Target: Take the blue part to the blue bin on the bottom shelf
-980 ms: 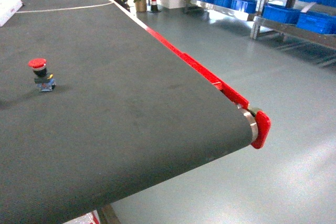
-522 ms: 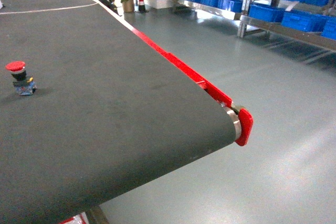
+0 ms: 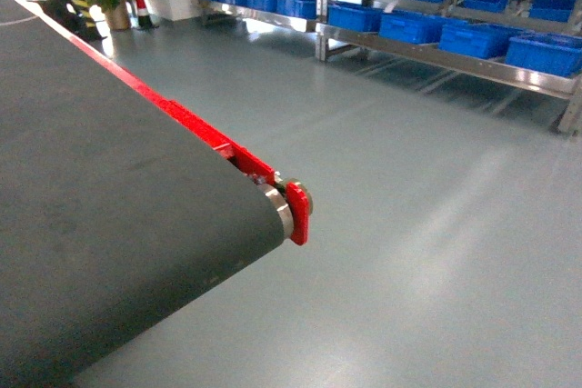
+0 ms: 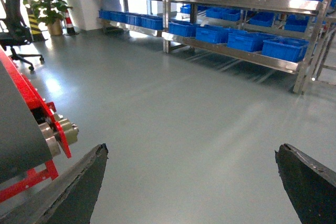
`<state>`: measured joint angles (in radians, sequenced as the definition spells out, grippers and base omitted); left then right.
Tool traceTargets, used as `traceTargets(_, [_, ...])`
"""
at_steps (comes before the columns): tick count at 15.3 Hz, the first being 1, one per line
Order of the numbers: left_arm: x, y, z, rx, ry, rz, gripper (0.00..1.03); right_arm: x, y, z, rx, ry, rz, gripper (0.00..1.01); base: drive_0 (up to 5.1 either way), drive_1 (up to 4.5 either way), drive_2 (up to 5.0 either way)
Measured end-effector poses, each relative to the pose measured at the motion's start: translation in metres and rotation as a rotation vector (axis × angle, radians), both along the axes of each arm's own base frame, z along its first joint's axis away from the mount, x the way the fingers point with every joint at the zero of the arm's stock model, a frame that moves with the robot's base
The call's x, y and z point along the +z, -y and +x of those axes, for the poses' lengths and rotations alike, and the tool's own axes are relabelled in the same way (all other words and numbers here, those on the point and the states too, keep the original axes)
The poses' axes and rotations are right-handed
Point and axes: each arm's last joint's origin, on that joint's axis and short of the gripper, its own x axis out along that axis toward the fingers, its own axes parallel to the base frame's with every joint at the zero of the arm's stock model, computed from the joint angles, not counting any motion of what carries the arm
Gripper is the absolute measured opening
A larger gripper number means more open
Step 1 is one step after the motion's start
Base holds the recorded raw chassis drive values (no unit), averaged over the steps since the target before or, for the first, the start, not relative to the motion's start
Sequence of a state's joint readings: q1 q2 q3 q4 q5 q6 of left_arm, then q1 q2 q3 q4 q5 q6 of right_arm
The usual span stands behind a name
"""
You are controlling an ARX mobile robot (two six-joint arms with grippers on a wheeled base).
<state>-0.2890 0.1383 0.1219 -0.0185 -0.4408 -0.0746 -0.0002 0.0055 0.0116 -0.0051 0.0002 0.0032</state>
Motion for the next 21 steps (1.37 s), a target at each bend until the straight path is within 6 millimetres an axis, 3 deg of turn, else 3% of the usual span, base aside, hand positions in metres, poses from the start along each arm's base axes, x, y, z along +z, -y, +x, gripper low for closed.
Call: traceTargets(21, [0.0000,0.0000,0.0000,0.000,0.000,0.000,0.44,0.0000,0.0000,0.0000,0.000,0.000,0.000,0.98,-1.6,-1.60,-1.6])
